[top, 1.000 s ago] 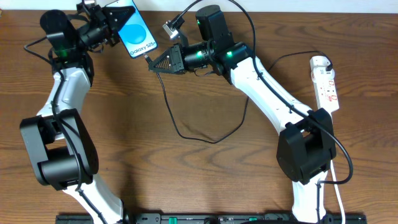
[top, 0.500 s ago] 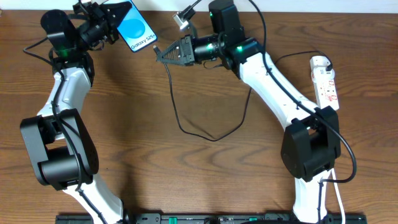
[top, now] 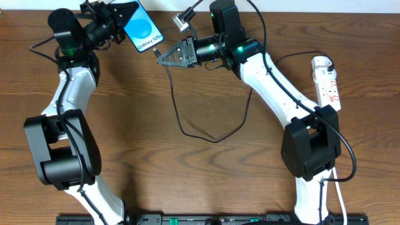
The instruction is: Plug charger to phone and switch on socket
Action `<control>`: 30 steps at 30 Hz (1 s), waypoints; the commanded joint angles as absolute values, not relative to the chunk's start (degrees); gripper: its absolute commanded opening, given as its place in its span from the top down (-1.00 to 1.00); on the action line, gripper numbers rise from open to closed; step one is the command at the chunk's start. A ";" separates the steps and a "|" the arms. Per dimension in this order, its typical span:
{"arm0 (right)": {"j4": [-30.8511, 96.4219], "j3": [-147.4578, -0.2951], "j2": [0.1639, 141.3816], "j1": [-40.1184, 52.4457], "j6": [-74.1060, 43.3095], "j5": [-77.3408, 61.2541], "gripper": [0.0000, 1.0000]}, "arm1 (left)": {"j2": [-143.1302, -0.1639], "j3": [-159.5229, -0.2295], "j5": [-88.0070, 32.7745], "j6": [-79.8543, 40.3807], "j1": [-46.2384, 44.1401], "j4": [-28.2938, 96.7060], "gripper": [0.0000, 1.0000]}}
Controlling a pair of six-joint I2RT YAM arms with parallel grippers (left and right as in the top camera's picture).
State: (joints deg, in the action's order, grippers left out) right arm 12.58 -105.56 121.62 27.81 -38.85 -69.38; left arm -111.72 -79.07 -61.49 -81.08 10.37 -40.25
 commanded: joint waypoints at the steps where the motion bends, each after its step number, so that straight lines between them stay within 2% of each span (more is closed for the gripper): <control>1: 12.62 -105.93 122.41 27.73 -39.38 -71.05 0.99 | -110.89 -79.72 -62.52 -81.56 10.46 -40.88 0.86; 30: 4.67 -105.93 125.86 26.76 -43.46 -80.75 0.98 | -110.89 -79.72 -64.97 -81.54 10.57 -44.05 0.86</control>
State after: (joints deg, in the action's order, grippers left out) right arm 4.86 -105.56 125.43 25.82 -43.22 -78.96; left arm -111.72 -79.07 -64.40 -81.21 10.39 -43.31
